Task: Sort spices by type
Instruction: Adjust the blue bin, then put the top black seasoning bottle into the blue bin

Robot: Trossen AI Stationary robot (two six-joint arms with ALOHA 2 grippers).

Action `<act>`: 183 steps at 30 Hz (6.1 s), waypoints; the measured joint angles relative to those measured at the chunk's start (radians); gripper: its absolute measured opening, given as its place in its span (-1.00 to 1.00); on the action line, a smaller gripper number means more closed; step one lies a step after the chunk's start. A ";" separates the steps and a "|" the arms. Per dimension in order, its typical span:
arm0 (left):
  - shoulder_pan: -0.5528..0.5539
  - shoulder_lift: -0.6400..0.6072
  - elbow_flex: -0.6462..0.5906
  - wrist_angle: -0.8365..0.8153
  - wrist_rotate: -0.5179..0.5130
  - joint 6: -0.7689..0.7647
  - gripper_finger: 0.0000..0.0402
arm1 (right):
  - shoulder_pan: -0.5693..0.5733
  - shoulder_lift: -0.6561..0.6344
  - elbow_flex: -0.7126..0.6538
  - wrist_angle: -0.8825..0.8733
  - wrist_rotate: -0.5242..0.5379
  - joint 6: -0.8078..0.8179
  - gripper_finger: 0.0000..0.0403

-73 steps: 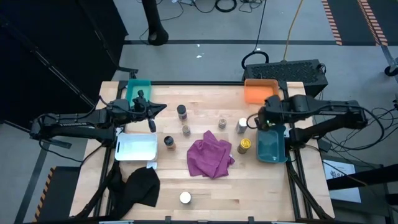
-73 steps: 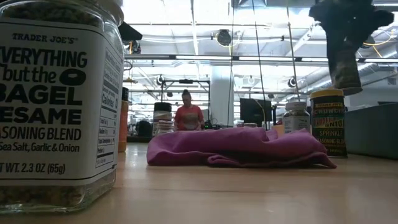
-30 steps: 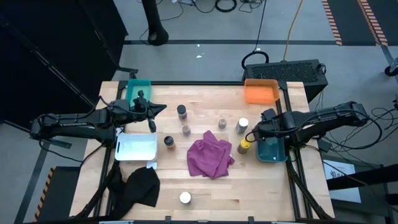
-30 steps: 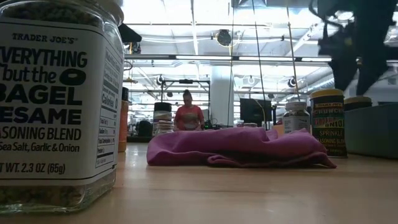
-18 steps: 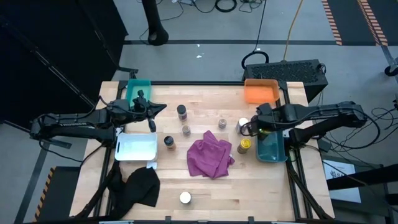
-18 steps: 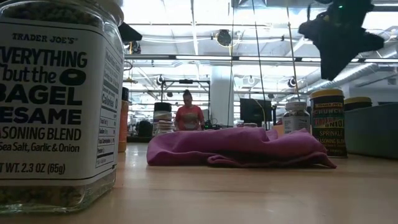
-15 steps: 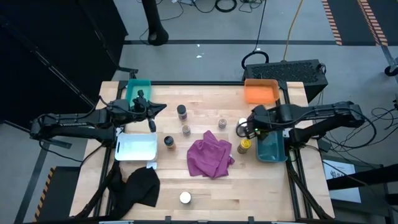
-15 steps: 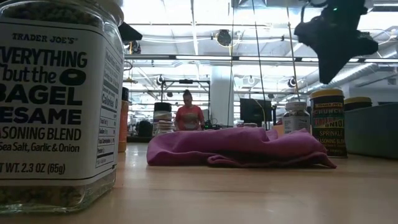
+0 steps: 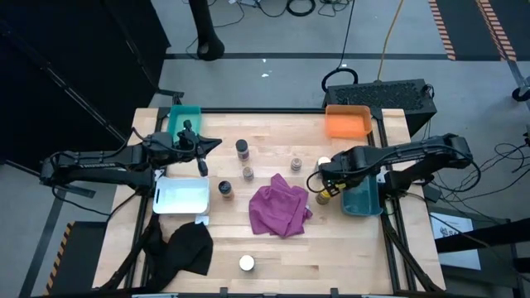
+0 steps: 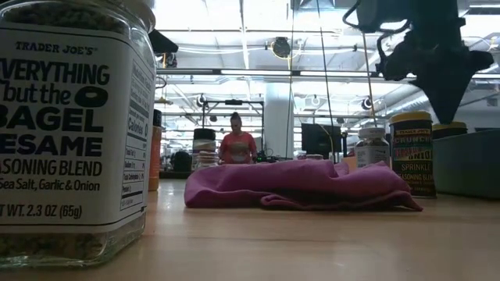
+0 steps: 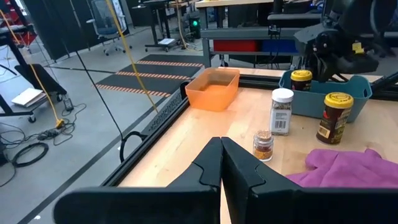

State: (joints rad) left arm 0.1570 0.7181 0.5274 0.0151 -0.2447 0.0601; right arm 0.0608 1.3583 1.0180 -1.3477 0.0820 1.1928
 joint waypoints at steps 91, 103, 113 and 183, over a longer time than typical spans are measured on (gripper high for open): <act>0.000 0.000 0.000 -0.031 0.001 0.000 -0.96 | 0.517 -0.057 -0.163 0.105 -0.471 0.253 -1.00; 0.000 0.000 0.000 -0.031 0.000 0.000 -0.96 | 0.510 -0.056 -0.214 0.034 -0.385 0.235 -1.00; 0.000 0.000 0.000 -0.032 0.000 0.000 -0.96 | 0.473 -0.056 -0.214 -0.068 -0.292 0.218 -1.00; 0.081 0.533 0.568 -0.672 0.112 -0.099 -0.95 | -0.206 -0.345 -0.090 0.915 0.497 -1.155 -1.00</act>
State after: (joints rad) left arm 0.2375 1.2516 1.0957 -0.6568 -0.1326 -0.0389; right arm -0.1448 1.0134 0.9283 -0.4328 0.5789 0.0383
